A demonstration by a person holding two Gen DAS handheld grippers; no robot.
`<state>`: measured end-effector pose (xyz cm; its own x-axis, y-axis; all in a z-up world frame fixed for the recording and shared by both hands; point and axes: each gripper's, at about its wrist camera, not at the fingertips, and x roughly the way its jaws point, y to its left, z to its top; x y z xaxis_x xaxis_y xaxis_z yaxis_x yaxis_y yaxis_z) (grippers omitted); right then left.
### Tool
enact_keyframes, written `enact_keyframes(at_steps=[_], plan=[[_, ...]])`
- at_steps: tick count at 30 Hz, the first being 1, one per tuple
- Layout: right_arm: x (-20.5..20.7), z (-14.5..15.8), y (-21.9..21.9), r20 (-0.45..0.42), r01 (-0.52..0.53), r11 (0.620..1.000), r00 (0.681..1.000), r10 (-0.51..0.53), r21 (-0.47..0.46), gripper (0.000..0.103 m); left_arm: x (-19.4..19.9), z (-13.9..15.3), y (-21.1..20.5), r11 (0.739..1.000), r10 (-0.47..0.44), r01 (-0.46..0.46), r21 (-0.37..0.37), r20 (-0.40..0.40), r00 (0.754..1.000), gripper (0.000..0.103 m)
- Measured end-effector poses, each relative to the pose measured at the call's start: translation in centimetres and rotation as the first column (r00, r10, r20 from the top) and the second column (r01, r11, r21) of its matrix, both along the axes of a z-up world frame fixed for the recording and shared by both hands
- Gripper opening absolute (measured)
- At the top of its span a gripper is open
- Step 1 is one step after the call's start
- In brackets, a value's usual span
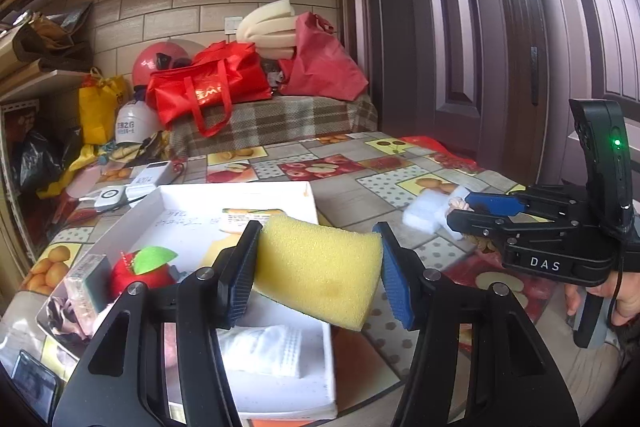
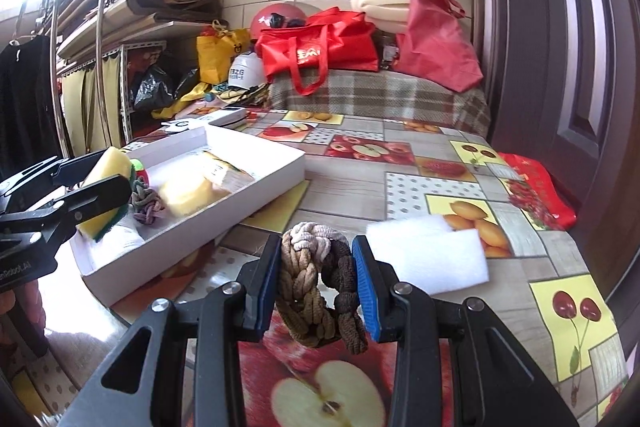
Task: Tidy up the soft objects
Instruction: 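Carry the yellow sponge over the tray with the left gripper while the right holds the tan rope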
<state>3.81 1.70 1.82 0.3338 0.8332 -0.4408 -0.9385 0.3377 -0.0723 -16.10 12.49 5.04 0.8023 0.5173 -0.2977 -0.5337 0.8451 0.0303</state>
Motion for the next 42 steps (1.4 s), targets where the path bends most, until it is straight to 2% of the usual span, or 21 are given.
enact_keyframes(at_steps=[11, 22, 31, 42], plan=[[-2.2, 0.0, 3.3, 0.037, -0.051, 0.999, 0.998, 0.051, 0.018, 0.035, -1.7, 0.0, 2.1, 0.996, 0.085, -0.085, -0.007, 0.028, 0.996, 0.056], [-3.2, 0.0, 4.9, 0.026, -0.081, 0.996, 0.996, 0.08, 0.029, 0.035, -2.5, -0.1, 3.5, 0.992, 0.124, -0.123, -0.018, 0.032, 0.992, 0.056], [-3.7, 0.1, 6.2, 0.005, -0.1, 0.994, 0.995, 0.1, 0.041, 0.035, -3.7, -0.1, 5.6, 0.981, 0.193, -0.192, -0.033, 0.044, 0.98, 0.056], [-5.7, 0.1, 8.5, 0.005, -0.185, 0.982, 0.983, 0.185, 0.043, 0.035, -4.0, -0.3, 7.7, 0.969, 0.243, -0.241, -0.052, 0.027, 0.97, 0.056]])
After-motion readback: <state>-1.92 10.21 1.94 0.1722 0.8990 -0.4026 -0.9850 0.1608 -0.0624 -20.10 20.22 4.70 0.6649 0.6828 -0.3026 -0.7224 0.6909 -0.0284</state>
